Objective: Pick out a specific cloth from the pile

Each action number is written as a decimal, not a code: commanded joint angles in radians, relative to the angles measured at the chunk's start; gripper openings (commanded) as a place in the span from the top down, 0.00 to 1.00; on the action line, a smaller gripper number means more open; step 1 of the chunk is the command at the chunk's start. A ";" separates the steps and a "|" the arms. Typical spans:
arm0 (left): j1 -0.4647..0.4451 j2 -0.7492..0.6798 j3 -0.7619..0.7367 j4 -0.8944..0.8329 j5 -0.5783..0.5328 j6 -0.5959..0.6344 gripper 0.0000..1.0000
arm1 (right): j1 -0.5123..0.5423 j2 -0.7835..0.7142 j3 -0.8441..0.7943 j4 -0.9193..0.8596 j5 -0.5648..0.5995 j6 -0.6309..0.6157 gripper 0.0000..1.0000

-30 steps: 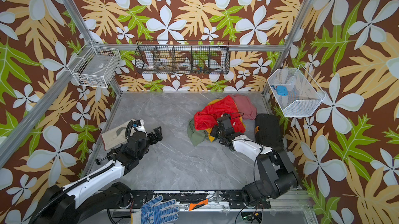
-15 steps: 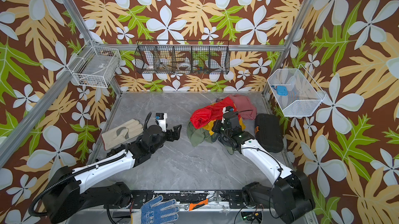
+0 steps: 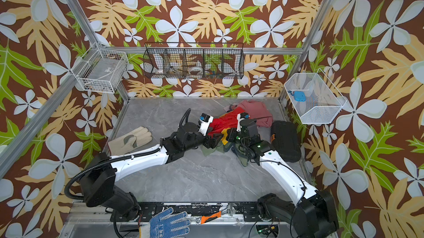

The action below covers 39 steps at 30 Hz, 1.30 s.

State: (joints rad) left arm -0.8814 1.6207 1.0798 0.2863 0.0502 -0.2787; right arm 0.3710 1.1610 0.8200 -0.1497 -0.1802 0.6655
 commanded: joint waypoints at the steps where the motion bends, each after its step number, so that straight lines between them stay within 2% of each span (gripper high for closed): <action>1: -0.002 0.055 0.039 -0.012 0.026 0.009 0.23 | -0.017 0.001 -0.007 0.048 -0.025 -0.018 1.00; 5: -0.004 0.120 0.094 -0.026 0.019 -0.006 0.25 | -0.051 -0.004 -0.019 0.043 -0.043 -0.015 1.00; 15: -0.038 0.250 0.207 -0.057 0.035 -0.031 0.32 | -0.062 0.004 -0.042 0.069 -0.061 0.000 1.00; 18: -0.042 0.261 0.207 -0.057 0.009 -0.045 0.42 | -0.069 0.004 -0.040 0.077 -0.077 0.006 1.00; 20: -0.043 0.266 0.210 -0.056 0.004 -0.050 0.52 | -0.070 0.004 -0.039 0.076 -0.080 0.005 1.00; 24: -0.046 0.277 0.224 -0.058 0.005 -0.062 0.62 | -0.076 0.004 -0.044 0.091 -0.095 0.012 1.00; 29: -0.048 0.276 0.230 -0.055 0.027 -0.080 0.92 | -0.083 0.009 -0.050 0.087 -0.100 0.004 0.99; 31: -0.050 0.269 0.225 -0.054 0.030 -0.082 0.99 | -0.094 0.008 -0.054 0.080 -0.102 -0.003 0.98; 34: -0.050 0.251 0.206 -0.044 0.027 -0.091 1.00 | -0.124 0.003 -0.059 0.080 -0.117 -0.006 0.93; 39: -0.053 0.213 0.152 0.010 0.008 -0.125 1.00 | -0.142 0.001 -0.053 0.077 -0.131 -0.014 0.94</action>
State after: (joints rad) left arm -0.9318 1.8519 1.2480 0.2455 0.0685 -0.3733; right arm 0.2340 1.1656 0.7605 -0.0986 -0.3244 0.6701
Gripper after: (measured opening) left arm 0.053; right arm 0.070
